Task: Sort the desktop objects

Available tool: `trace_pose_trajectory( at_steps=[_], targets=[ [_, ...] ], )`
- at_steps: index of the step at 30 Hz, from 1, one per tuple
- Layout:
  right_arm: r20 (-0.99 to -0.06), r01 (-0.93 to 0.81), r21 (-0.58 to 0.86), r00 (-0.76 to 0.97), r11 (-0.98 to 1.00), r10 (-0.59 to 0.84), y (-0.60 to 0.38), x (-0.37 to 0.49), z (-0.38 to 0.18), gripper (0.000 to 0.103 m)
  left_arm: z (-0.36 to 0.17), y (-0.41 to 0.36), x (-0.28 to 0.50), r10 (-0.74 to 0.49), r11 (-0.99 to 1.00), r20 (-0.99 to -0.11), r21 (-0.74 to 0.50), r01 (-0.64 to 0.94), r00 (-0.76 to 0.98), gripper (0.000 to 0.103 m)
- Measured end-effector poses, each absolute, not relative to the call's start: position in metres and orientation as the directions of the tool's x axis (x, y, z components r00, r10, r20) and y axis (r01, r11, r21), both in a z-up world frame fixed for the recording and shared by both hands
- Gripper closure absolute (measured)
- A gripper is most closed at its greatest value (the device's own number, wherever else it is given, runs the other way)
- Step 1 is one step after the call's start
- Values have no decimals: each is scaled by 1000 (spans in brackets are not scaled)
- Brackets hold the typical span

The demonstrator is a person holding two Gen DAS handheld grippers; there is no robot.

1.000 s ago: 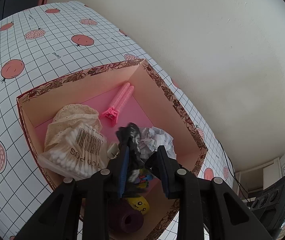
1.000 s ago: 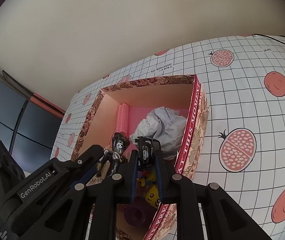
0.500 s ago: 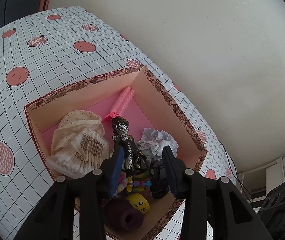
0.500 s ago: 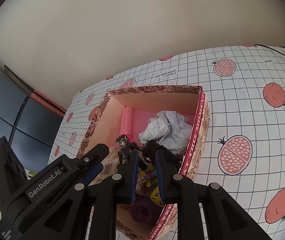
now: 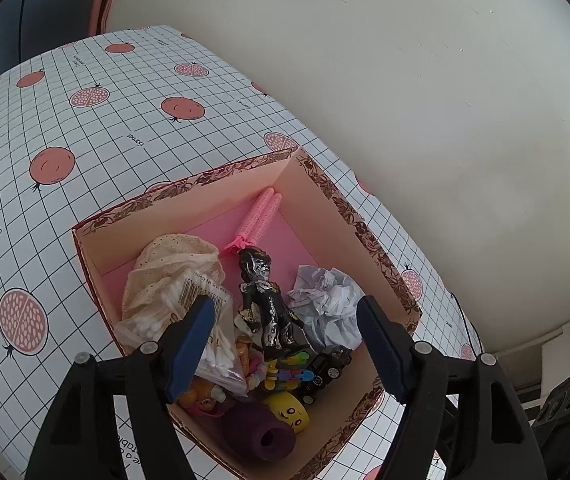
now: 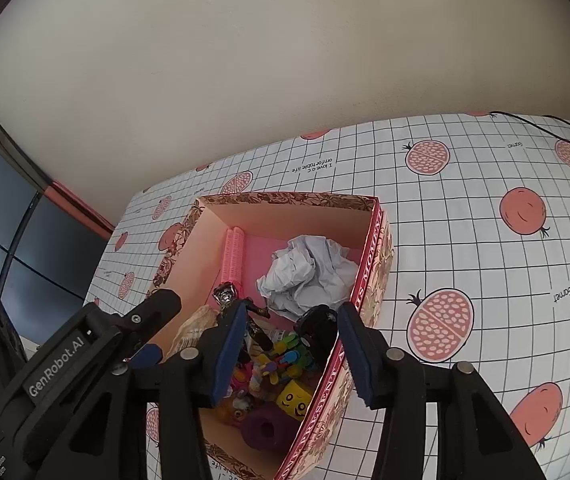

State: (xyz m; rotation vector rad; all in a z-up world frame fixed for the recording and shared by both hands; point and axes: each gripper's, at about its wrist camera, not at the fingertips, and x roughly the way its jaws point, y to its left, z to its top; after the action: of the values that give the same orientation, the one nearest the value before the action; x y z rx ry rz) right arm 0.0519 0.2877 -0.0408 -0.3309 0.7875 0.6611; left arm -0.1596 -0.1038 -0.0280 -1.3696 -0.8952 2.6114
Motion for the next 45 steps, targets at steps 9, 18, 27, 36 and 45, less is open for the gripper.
trace_pose_trajectory(
  at_steps=[9,18,27,36,45],
  targets=[
    [-736,-649,-24,526,760,427,285,56,-40,32,-28,-102,-160,272,-845,-747,-487,220,-607,15],
    [-732,-626,-21,540,779,415,282,64,-43,16,-30,-103,-160,249,-849,-754,-472,237,-608,11],
    [-721,-599,-43,573,799,390,279,68,-45,0,-32,-102,-161,236,-849,-757,-466,249,-609,11],
    [-710,-596,-28,577,802,404,277,71,-43,0,-30,-101,-160,222,-852,-754,-458,254,-618,11],
    [-705,-590,-58,595,805,385,270,69,-37,0,-26,-95,-155,201,-873,-769,-422,245,-607,11]
  ],
)
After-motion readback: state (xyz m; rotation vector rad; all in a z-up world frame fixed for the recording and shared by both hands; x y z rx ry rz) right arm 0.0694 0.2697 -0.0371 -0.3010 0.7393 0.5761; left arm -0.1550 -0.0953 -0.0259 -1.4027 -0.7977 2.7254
